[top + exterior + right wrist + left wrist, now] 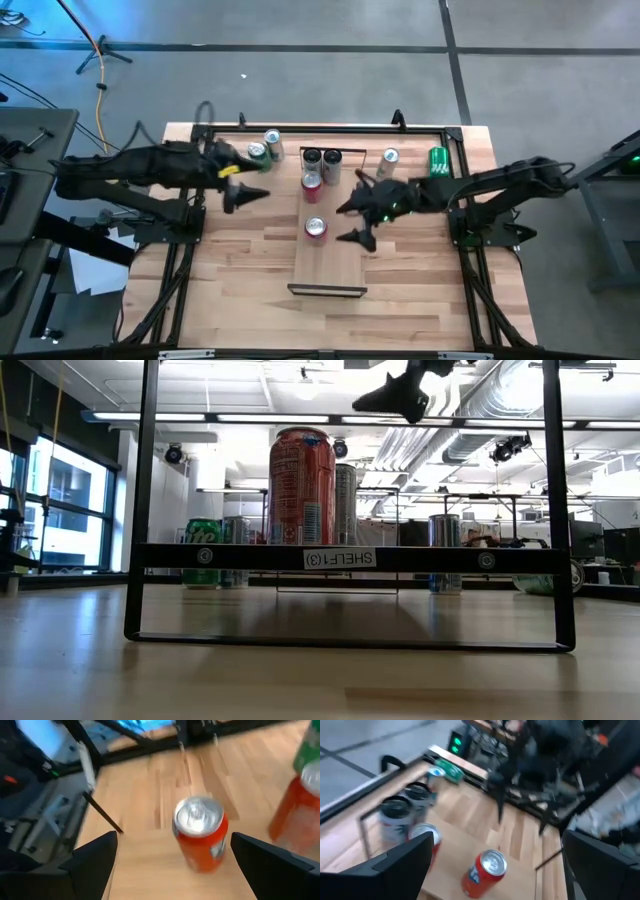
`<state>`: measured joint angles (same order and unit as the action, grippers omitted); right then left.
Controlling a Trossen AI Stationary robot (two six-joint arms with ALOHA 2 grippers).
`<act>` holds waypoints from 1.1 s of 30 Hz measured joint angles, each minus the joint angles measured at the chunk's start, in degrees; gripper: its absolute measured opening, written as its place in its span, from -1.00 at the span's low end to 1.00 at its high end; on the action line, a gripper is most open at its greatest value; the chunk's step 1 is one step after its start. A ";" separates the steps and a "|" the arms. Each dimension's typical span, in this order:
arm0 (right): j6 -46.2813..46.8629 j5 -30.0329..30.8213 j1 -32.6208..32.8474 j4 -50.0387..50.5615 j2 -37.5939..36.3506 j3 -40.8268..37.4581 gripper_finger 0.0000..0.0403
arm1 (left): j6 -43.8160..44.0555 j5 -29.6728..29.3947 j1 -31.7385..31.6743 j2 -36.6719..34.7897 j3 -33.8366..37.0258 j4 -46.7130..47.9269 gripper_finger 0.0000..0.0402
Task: Place canned beverage on shelf
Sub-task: Put the left red soda can, aligned with the other red soda can on the shelf
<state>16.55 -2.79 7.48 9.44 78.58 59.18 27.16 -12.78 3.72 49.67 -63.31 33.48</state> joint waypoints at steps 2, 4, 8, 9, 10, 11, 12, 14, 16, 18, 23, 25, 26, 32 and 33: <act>2.56 4.62 2.51 0.21 1.52 0.09 0.87 | 0.65 -2.53 0.24 -2.15 0.44 -0.54 0.98; 6.55 10.80 5.30 2.96 3.38 1.31 0.87 | -0.31 -3.96 0.24 -4.07 1.06 0.55 0.98; 16.56 24.85 10.14 8.24 8.79 6.06 0.87 | -5.51 -5.27 -0.27 -6.18 1.46 1.73 0.98; 19.16 27.40 10.99 8.80 10.42 7.39 0.87 | -6.40 -5.60 -0.44 -6.29 1.45 2.04 0.98; 21.44 29.25 11.71 9.02 12.25 8.82 0.87 | -6.68 -5.72 -0.53 -6.60 1.44 2.39 0.98; 23.22 30.93 12.29 9.54 14.00 10.31 0.87 | -6.72 -5.70 -0.68 -6.81 1.44 3.51 0.98; 24.76 32.40 12.75 10.02 15.77 11.81 0.87 | -6.78 -5.76 -0.78 -6.92 1.46 4.42 0.98; 27.29 34.35 13.43 11.25 19.44 15.49 0.87 | -7.73 -5.79 -1.03 -7.09 1.44 5.66 0.98; 29.43 34.86 13.73 13.74 23.07 19.41 0.87 | -8.91 -5.82 -1.38 -7.19 1.44 7.27 0.98; 30.27 35.02 13.93 17.16 26.62 23.91 0.87 | -9.33 -5.84 -1.57 -7.19 1.44 8.25 0.98; 34.25 36.02 13.97 32.83 35.01 35.72 0.87 | -9.36 -5.90 -1.57 -7.19 1.44 10.36 0.98; 37.09 38.35 13.95 38.43 37.39 39.38 0.87 | -9.36 -5.90 -1.55 -7.17 1.44 10.57 0.98; 38.41 39.35 13.95 39.96 38.35 40.66 0.87 | -9.34 -5.90 -1.55 -7.17 1.44 10.72 0.98; 41.56 39.76 14.00 37.45 40.45 42.80 0.87 | -9.35 -5.90 -1.55 -7.17 1.44 10.79 0.98; 42.59 40.13 14.06 36.94 40.45 42.62 0.87 | -9.36 -5.90 -1.55 -7.17 1.44 10.77 0.98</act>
<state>59.14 37.34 21.54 46.38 119.02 101.80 17.80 -18.68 2.17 42.50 -61.87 44.25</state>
